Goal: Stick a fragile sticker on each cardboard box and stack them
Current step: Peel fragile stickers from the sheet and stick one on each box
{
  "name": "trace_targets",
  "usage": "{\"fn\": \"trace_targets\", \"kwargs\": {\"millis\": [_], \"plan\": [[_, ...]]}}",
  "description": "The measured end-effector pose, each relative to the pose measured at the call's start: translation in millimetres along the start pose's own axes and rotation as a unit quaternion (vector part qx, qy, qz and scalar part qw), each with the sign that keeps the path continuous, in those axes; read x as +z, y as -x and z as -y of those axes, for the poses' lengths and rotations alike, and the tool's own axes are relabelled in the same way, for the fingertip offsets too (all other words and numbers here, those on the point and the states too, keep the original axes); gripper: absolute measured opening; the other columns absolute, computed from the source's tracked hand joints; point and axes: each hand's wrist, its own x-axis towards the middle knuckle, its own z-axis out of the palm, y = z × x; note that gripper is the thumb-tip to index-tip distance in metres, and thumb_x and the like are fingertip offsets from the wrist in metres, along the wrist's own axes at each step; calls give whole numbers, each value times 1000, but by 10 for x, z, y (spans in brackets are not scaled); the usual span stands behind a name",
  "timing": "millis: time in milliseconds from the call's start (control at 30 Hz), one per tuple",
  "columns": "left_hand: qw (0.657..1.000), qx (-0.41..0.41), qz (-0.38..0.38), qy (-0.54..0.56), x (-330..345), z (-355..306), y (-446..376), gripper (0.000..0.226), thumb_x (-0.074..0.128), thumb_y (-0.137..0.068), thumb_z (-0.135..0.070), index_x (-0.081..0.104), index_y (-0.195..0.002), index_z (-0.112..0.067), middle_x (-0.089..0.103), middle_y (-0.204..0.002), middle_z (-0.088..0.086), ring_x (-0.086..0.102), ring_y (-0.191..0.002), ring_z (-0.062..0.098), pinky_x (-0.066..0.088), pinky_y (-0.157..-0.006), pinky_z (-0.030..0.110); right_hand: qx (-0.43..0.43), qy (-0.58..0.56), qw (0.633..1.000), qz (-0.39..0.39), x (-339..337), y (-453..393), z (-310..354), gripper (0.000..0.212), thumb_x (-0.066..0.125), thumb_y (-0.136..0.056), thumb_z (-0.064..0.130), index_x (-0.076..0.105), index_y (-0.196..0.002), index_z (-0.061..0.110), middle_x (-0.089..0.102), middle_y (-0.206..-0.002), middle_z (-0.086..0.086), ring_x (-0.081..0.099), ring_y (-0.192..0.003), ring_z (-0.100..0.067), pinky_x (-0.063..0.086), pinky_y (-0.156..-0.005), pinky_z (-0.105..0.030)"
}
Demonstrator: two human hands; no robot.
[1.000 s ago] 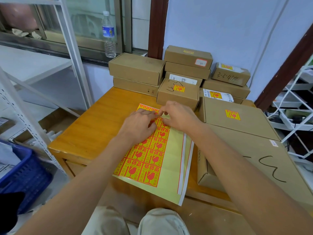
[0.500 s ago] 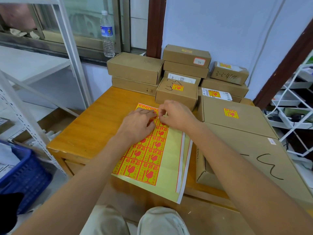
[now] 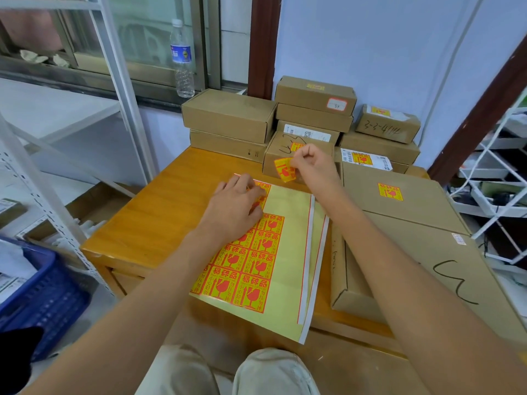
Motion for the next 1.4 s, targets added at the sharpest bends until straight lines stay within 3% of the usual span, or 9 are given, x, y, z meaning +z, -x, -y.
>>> {"fn": "trace_targets", "kwargs": {"millis": [200, 500, 633, 800, 900, 1033, 1233, 1333, 1400], "plan": [[999, 27, 41, -22, -64, -20, -10, 27, 42, -102, -41, 55, -124, -31, 50, -117, -2, 49, -113, 21, 43, -88, 41, -89, 107, 986, 88, -45, 77, 187, 22, 65, -90, 3, 59, -93, 24, 66, -95, -15, 66, -80, -19, 60, -79, -51], [971, 33, 236, -30, -426, -146, -309, 46, 56, -102, -38, 45, -145, -28, 46, -135, 4, 52, -121, 25, 48, -95, 38, -103, 203, 960, 162, -1186, 436, 388, 22, 74, -86, 4, 70, -100, 20, 63, -84, 0, 56, -69, 2, 54, -74, -33], [993, 36, 113, 3, -649, -573, -375, 39, 53, -102, -31, 50, -141, -24, 52, -140, 3, 58, -118, 27, 52, -87, 37, -48, 218, 964, 146, -1786, 790, 179, 19, 76, -87, 6, 74, -101, 19, 67, -86, -3, 60, -73, -3, 55, -80, -35], [980, 113, -3, 163, -772, -1573, -320, 24, 54, -99, -23, 62, -121, -28, 62, -116, -10, 57, -108, 14, 47, -76, 33, 56, 170, 967, 180, -2144, 1137, -4, 32, 77, -88, 7, 67, -117, 17, 76, -81, -2, 71, -82, -14, 52, -88, -30], [960, 127, 10, 248, -662, -1980, -284, 28, 51, -95, -8, 65, -115, -24, 64, -112, -11, 60, -106, 13, 52, -86, 38, 90, 168, 957, 220, -2207, 1192, -54, 40, 76, -89, 11, 62, -124, 25, 74, -76, 7, 67, -82, -10, 48, -90, -31], [938, 74, 37, 336, -455, -2149, -196, 40, 43, -93, 6, 62, -104, -27, 66, -100, -13, 63, -99, 7, 53, -90, 38, 90, 167, 948, 257, -2185, 1222, -102, 47, 76, -89, 7, 57, -129, 21, 74, -84, -6, 63, -76, -15, 48, -84, -23], [959, 81, 14, 270, -335, -2200, -99, 56, 51, -82, 12, 51, -127, -20, 66, -108, 0, 64, -100, 23, 53, -83, 45, 68, 184, 939, 281, -2152, 1146, -150, 42, 79, -89, 7, 60, -123, 21, 73, -86, -12, 64, -72, -13, 53, -78, -33], [961, 59, 6, 269, -362, -2209, -83, 66, 54, -80, 14, 43, -137, -17, 66, -109, 3, 65, -98, 28, 53, -83, 45, 53, 231, 924, 302, -2091, 1071, -59, 40, 78, -90, 3, 60, -123, 14, 70, -81, -5, 60, -59, -5, 48, -59, -19], [964, 61, 10, 258, -397, -2219, -64, 67, 54, -82, 10, 39, -142, -16, 67, -104, 5, 65, -93, 31, 54, -79, 48, 46, 272, 908, 316, -2045, 1019, -1, 40, 78, -89, 5, 60, -124, 15, 71, -81, 0, 63, -60, -1, 48, -65, -20]]}}
